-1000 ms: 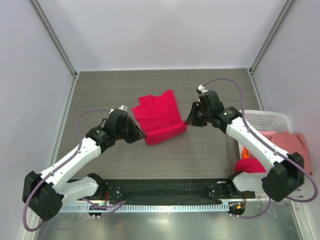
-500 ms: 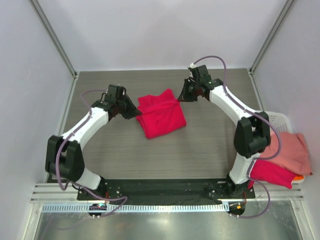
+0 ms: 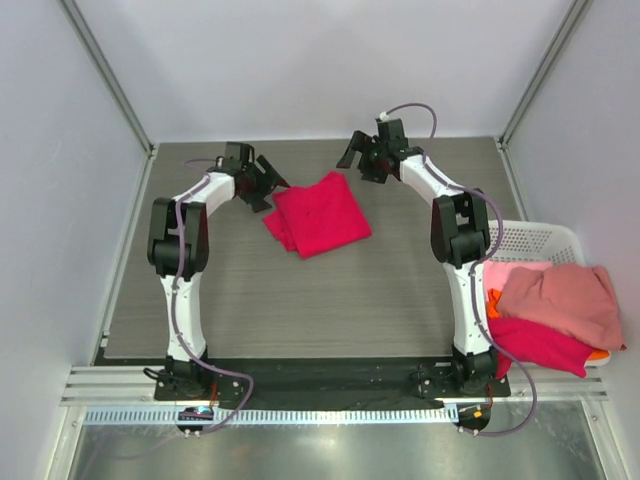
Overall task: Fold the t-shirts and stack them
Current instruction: Fold the tshirt, then neatly place the folded tshirt to the corner
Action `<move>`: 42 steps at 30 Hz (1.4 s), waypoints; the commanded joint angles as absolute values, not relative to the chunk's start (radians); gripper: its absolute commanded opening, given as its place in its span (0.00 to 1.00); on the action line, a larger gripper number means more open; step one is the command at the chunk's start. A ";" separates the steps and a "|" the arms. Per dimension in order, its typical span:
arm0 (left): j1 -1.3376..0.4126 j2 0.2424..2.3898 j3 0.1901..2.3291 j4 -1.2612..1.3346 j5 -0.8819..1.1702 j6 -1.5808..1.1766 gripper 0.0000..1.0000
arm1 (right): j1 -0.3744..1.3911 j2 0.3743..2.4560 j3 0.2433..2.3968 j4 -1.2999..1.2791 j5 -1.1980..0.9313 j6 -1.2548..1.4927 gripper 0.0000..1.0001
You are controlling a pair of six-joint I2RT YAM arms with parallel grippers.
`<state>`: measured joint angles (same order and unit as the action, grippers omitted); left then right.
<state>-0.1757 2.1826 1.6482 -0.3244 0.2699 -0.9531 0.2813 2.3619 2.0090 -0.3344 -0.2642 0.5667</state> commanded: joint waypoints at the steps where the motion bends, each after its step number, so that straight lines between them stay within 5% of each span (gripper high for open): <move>1: -0.178 2.099 1.605 -0.299 0.249 -0.924 0.83 | 0.291 2.261 1.949 -0.184 -0.272 0.543 1.00; 5: -0.178 1.935 1.482 -0.299 0.180 -0.884 0.83 | 0.293 2.086 1.605 -0.019 -0.226 0.474 0.95; 14: -0.239 1.602 1.160 -0.314 0.065 -0.853 0.82 | 0.322 1.919 1.398 -0.140 -0.209 0.341 0.74; 34: -0.339 1.204 0.707 -0.313 0.094 -0.766 0.81 | 0.365 2.091 1.500 -0.255 -0.063 0.282 0.55; 40: -0.350 1.152 0.635 -0.269 0.043 -0.733 0.79 | 0.364 2.112 1.523 -0.262 -0.094 0.273 0.04; 42: -0.351 1.123 0.597 -0.235 0.026 -0.718 0.79 | 0.364 2.109 1.526 -0.279 -0.045 0.268 0.01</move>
<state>-0.3458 1.1709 0.6247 -0.3088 0.0704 -0.7620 0.3645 2.1078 1.4860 -0.2634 -0.0906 0.2867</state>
